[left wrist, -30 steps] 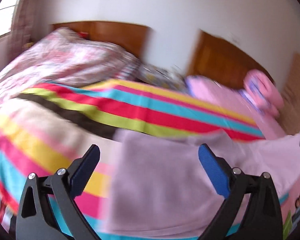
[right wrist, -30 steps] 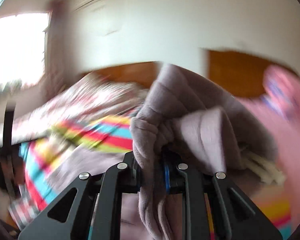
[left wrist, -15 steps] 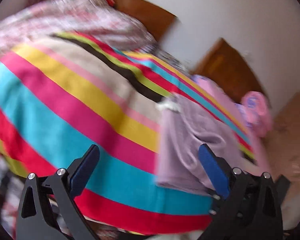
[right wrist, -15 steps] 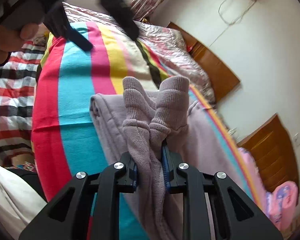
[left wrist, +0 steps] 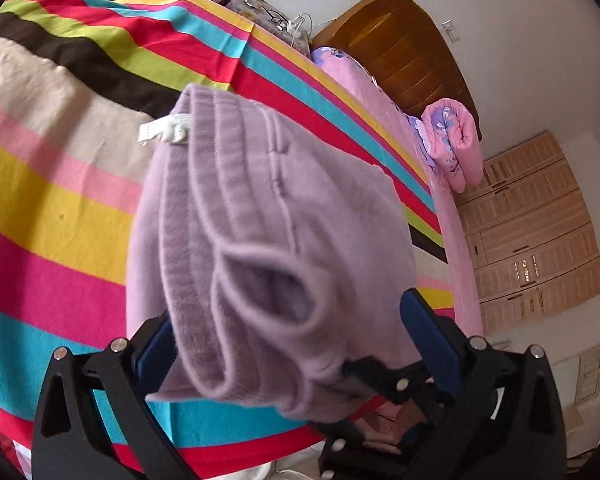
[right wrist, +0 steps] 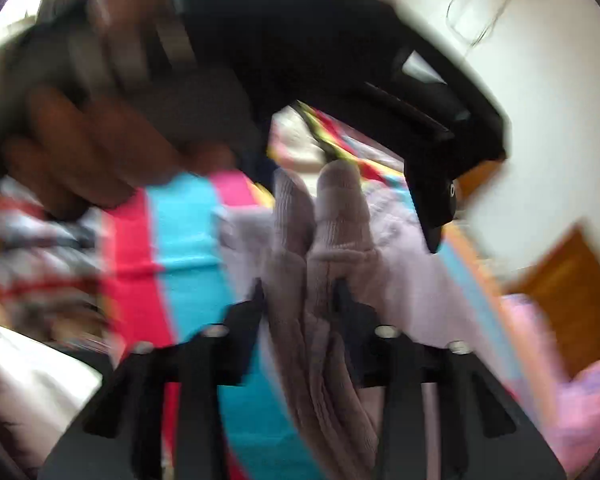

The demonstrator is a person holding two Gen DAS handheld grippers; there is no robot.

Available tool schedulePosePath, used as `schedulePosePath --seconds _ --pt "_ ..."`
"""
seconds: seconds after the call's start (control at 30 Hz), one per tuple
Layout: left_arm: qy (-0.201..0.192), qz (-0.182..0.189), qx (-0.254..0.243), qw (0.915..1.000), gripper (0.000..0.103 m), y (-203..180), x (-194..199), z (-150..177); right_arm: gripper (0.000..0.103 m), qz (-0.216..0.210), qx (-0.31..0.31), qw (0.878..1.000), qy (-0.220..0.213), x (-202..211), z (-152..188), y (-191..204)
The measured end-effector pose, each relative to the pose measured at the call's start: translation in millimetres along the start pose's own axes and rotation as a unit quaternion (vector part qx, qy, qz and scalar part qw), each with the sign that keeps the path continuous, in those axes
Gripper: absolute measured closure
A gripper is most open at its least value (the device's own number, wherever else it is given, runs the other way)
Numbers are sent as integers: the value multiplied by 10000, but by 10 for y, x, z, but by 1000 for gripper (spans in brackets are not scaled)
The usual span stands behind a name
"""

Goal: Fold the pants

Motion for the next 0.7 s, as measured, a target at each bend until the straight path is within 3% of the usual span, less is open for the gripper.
schedulePosePath --seconds 0.07,0.17,0.27,0.37,0.4,0.47,0.6,0.7 --pt "22 143 184 9997 2 56 -39 1 60 -481 -610 9969 -138 140 -39 -166" --pt "11 447 485 9978 2 221 -99 9 61 -537 -1112 9923 -70 150 -25 -410" --pt "-152 802 639 9946 2 292 -103 1 62 -425 -1018 9936 255 -71 27 -446" --pt "-202 866 671 9938 2 285 -81 13 63 -377 -882 9938 554 -282 90 -388" --pt "-191 868 665 9938 2 278 -79 19 67 -321 -823 9940 639 -375 131 -356" --pt "-158 861 632 9942 2 267 -76 36 90 -361 -876 9941 530 -438 165 -324" --pt "-138 883 622 9941 2 270 -61 64 92 -144 -260 9995 47 -111 -50 -142" --pt "-150 884 614 9941 2 274 -52 47 92 -62 84 9999 14 -56 -85 -22"
Point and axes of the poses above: each gripper's, at about its wrist camera, not at the fingertips, and x roughly against the way its jaws point, y to its left, z to its underside, the point moved 3 cm from there along -x, roughly the way its jaws point, and after that the axes turned 10 degrees about -x, right-handed, at the moved point
